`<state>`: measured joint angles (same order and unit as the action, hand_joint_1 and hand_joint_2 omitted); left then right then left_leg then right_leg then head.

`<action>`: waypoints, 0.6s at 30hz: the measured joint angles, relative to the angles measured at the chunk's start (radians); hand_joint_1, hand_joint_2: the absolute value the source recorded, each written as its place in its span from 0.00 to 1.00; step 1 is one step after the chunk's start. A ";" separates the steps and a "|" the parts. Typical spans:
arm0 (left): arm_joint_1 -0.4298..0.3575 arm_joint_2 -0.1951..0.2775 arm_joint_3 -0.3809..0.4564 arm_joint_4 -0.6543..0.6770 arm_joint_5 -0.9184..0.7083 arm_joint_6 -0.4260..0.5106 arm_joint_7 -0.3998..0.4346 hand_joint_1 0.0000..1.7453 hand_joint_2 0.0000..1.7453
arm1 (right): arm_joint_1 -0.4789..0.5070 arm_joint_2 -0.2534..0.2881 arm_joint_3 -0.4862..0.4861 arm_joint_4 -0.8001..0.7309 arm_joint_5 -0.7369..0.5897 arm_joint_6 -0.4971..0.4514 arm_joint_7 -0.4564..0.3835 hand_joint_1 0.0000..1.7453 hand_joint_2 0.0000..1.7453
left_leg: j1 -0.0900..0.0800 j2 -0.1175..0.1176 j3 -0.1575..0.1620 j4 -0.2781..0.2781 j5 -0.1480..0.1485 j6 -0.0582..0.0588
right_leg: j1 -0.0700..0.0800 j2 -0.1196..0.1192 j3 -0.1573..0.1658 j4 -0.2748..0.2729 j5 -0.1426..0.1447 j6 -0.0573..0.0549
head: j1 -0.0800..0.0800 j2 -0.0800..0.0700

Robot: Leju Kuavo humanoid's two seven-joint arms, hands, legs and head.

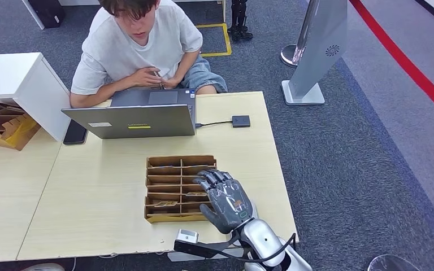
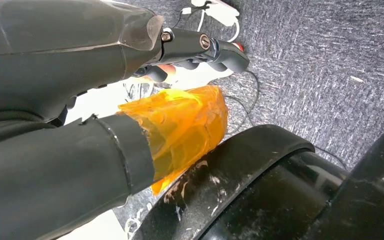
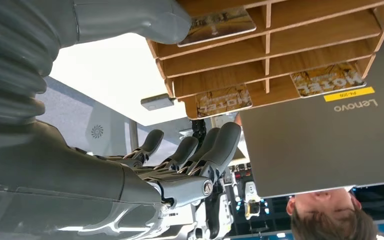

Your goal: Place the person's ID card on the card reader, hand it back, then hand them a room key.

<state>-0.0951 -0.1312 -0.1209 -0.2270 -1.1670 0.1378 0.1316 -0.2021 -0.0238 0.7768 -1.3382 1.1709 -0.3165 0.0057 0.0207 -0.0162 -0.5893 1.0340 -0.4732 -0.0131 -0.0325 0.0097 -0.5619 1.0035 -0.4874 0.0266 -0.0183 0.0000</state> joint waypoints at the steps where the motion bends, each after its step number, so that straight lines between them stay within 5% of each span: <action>1: 0.000 0.000 0.000 0.000 0.000 -0.001 0.000 0.00 0.00 | -0.001 0.001 0.001 0.002 -0.001 0.002 0.000 0.34 1.00 | 0.000 0.000 0.000 0.000 0.000 0.000 | 0.000 0.000 0.000 0.000 0.000 0.000 | 0.000 0.000; 18: -0.006 -0.001 0.000 -0.003 -0.003 -0.007 0.000 0.00 0.00 | -0.043 0.008 0.025 0.082 -0.047 0.006 -0.022 0.34 1.00 | 0.000 0.000 0.000 0.000 0.000 0.000 | 0.000 0.000 0.000 0.000 0.000 0.000 | 0.000 0.000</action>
<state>-0.1011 -0.1321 -0.1213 -0.2296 -1.1701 0.1305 0.1316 -0.2446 -0.0157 0.8017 -1.2560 1.1237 -0.3105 -0.0167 0.0207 -0.0162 -0.5894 1.0340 -0.4731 -0.0131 -0.0325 0.0097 -0.5619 1.0035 -0.4871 0.0268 -0.0183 0.0000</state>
